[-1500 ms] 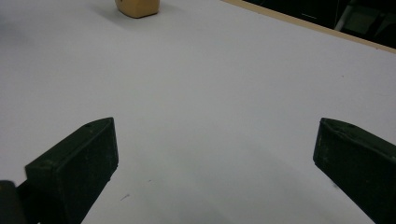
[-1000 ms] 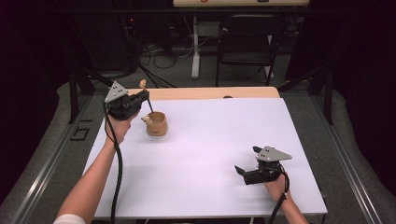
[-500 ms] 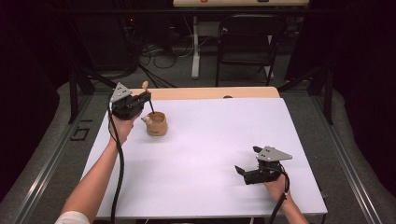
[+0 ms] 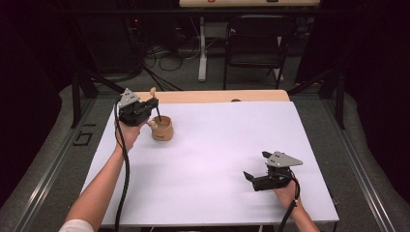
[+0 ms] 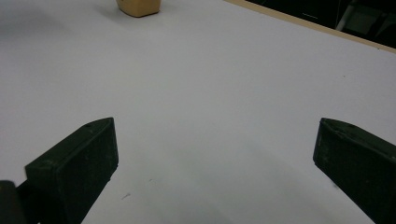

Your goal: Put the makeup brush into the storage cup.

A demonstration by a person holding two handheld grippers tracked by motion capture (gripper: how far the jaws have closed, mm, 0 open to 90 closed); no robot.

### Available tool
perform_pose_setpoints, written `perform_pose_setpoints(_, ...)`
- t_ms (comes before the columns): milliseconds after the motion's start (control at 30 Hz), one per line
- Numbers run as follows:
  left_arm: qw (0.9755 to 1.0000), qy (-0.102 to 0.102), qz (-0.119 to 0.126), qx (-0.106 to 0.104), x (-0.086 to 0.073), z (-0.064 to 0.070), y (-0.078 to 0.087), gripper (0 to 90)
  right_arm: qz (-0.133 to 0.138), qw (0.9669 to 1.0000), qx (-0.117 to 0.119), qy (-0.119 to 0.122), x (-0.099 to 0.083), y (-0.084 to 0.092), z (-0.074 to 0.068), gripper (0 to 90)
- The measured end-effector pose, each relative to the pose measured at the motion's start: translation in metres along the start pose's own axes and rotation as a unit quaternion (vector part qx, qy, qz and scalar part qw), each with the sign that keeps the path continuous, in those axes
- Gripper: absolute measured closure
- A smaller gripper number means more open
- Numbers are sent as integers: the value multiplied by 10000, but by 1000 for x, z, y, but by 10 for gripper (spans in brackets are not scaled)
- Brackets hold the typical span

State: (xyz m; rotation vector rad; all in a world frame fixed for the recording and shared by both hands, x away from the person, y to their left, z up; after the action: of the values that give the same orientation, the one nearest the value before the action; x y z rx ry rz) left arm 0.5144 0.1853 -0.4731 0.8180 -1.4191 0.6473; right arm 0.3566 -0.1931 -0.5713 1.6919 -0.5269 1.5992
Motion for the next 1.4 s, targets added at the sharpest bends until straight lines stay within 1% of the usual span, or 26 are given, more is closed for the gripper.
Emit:
perform_pose_setpoints(100, 10000, 31, -10, 18, -2, -1, 0, 828, -3, 10000, 3, 4, 0, 0, 0, 0)
perform_pose_setpoints(400, 9999, 5, -120, 29, -7, -2, -2, 829, -26, 10000, -3, 11, 0, 0, 0, 0)
perform_pose_setpoints(467, 9999, 33, -139, -34, -8, -1, -3, 826, -15, 10000, -4, 7, 0, 1, 0, 0)
perform_pose_setpoints(500, 9998, 86, -120, -127, -8, -1, -3, 785, -17, 10000, -2, 2, 0, 1, 0, 0)
perform_pose_setpoints(567, 9994, 162, -199, -220, -9, 1, -2, 519, -13, 10000, -11, 0, 0, 1, 0, 0)
perform_pose_setpoints(633, 9994, 88, -308, -135, -11, 2, -2, 311, -5, 10000, -10, -10, 0, 2, 1, 0)
perform_pose_setpoints(667, 9992, 27, -345, -187, -11, 3, -1, 258, -3, 10000, -27, -32, 0, 3, 1, 0)
perform_pose_setpoints(700, 9992, -8, -361, -191, -11, 4, 0, 196, 21, 10000, -31, -45, 1, 3, 1, 0)
perform_pose_setpoints(733, 9992, -49, -360, -153, -10, 6, 1, 145, 13, 10000, -40, -49, 1, 4, 1, 0)
perform_pose_setpoints(767, 9992, -95, -336, -180, -8, 7, 3, 148, 11, 10000, -26, -44, 1, 4, 1, 0)
perform_pose_setpoints(833, 9994, -117, -306, -142, -5, 10, 5, 112, 13, 10000, -39, -43, 1, 5, 2, 0)
perform_pose_setpoints(867, 9993, -148, -305, -149, -4, 11, 6, 91, 22, 10000, -32, -42, 1, 4, 2, 0)
perform_pose_setpoints(933, 9991, -244, -327, -96, -3, 13, 8, 73, 26, 10000, -32, -46, 2, 5, 2, 0)
perform_pose_setpoints(1033, 9990, -284, -340, -100, -2, 16, 11, 7, 55, 9999, -41, -76, 2, 5, 2, 0)
perform_pose_setpoints(1200, 9989, -313, -256, -228, 2, 24, 18, 0, 148, 9998, -19, -109, 5, 7, 2, 0)
perform_pose_setpoints(1400, 9983, -381, -245, -361, 2, 34, 27, 1, 226, 9997, -30, -128, 9, 11, 2, 0)
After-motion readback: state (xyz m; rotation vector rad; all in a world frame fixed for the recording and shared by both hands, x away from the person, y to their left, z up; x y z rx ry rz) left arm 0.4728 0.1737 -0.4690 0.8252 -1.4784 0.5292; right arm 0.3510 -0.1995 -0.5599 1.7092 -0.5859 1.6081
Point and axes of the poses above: each handheld gripper's, and its own axes: y roughly backward along the jaws, x roughly out of its top, z roughly to its right, the point moved 7 cm from there along -y, roughly forward along the jaws, and after that the axes turned 13 degrees about z, right-handed, at the moved point
